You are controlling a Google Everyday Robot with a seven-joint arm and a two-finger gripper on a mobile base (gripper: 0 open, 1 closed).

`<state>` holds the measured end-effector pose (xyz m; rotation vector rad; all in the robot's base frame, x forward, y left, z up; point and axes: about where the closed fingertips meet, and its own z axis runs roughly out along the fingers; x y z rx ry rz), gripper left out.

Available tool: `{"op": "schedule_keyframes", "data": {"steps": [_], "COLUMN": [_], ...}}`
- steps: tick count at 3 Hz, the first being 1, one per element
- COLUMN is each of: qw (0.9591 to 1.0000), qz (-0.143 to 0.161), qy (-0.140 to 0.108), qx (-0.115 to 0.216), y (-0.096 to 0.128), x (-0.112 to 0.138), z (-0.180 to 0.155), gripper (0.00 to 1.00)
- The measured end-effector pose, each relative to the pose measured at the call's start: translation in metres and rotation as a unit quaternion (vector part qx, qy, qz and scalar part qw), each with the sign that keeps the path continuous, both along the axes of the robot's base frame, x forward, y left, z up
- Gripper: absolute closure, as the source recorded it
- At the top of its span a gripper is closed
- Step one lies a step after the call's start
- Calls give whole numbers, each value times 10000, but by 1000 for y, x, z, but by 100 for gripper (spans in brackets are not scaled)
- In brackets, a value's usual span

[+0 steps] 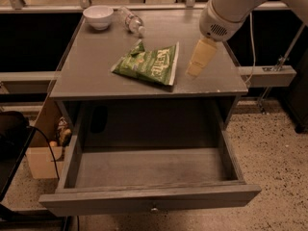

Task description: Place green jalapeno chip bag into top drawer

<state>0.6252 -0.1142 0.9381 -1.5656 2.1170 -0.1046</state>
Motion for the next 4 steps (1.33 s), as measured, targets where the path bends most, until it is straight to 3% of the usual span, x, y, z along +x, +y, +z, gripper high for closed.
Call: {"op": "schedule_keyframes", "data": {"steps": [4], "qw": [9970], "qz": [426], "qy": [47], "qx": [641], "y": [77], "x": [36], "z": [-33], "gripper": [0]}}
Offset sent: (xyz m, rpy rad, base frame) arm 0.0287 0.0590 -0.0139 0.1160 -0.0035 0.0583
